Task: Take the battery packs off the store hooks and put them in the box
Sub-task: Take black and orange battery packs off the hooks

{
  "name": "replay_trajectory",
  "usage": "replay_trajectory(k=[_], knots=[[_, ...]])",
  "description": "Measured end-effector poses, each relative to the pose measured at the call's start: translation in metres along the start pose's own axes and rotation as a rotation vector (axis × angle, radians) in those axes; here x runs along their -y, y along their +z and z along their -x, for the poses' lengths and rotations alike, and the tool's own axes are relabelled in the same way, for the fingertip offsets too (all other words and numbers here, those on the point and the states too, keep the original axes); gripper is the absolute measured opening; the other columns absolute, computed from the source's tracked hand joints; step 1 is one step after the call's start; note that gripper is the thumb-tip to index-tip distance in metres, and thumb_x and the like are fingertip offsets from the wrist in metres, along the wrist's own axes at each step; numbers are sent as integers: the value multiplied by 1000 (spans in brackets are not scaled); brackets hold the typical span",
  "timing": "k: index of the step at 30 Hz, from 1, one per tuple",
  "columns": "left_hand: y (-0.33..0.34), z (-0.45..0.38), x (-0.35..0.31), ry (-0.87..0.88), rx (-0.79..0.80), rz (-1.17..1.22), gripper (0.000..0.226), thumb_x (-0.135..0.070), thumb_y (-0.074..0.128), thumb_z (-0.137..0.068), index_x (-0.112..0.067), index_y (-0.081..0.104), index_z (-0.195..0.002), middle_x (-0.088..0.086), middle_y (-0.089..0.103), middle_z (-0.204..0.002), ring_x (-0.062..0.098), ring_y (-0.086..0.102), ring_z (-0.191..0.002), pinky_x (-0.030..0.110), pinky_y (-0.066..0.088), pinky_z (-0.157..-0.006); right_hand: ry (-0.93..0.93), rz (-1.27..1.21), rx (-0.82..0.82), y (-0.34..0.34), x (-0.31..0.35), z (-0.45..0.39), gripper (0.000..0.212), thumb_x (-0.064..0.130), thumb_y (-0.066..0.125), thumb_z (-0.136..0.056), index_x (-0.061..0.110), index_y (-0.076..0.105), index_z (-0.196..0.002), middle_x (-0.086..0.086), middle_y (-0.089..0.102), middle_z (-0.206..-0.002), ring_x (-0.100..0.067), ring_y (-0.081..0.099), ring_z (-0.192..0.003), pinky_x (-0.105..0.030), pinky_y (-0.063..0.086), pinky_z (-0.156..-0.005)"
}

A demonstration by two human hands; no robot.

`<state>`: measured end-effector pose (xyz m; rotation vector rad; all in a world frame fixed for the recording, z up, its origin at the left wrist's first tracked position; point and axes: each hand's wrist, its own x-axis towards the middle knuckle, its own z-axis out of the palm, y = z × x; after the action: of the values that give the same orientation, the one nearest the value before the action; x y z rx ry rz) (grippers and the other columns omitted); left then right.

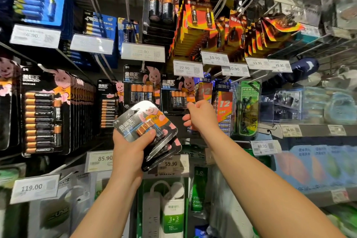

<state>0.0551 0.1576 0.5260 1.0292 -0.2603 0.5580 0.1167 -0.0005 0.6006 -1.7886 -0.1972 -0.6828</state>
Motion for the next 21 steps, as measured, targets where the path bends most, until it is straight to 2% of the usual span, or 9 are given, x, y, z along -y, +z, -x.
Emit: replay_trajectory(k=[4,6,8,10,12,14,17,21], knots=[[2,1,0,16,22,-17,66,8,70,-80,-16,44,-135,8,67,-115,26,68,-103,48,55,-89,-40,40,-32,-11,-7,9,22,32,52,-97,13,47,-87,-8,64,-69,-12,54,-45,-22,41,-43],[2,0,1,21,22,-25,66,8,70,-80,-15,45,-136,9,68,-114,25,68,-102,45,55,-88,-75,49,-92,-17,-10,19,28,38,56,-94,15,45,-85,-3,55,-67,-11,48,-48,-20,38,-44],[3,0,2,29,29,-25,65,8,70,-80,-15,45,-135,7,69,-111,24,68,-100,43,55,-85,-136,83,-103,-21,-9,31,32,42,55,-93,16,45,-77,3,47,-64,-9,44,-51,-25,34,-50],[6,1,4,29,29,-23,65,8,71,-80,-15,45,-135,6,70,-109,25,68,-101,46,54,-90,-182,94,-5,-21,-2,43,40,40,51,-96,9,51,-72,2,50,-62,-1,48,-49,-27,34,-56],[10,3,6,26,35,-26,65,8,71,-80,-16,46,-135,8,70,-111,27,68,-103,51,53,-94,-206,136,153,-17,7,53,51,44,48,-97,-3,61,-82,-3,54,-66,2,48,-46,-27,35,-58],[12,4,8,23,39,-20,65,7,72,-79,-15,46,-135,12,69,-114,32,67,-106,57,52,-95,-217,190,257,-13,13,57,44,50,51,-93,9,65,-90,3,57,-74,-3,49,-56,-27,38,-59],[14,5,9,40,37,-35,66,6,72,-80,-14,44,-136,12,68,-115,31,66,-107,57,51,-96,-226,189,270,-12,14,55,25,49,61,-89,26,57,-78,10,55,-78,-6,48,-71,-27,38,-63],[14,9,4,97,70,-83,66,2,74,-81,-17,44,-136,4,67,-115,24,66,-107,50,53,-94,-233,180,241,-11,10,55,23,40,63,-90,25,54,-76,7,52,-75,-8,47,-62,-27,36,-57]])
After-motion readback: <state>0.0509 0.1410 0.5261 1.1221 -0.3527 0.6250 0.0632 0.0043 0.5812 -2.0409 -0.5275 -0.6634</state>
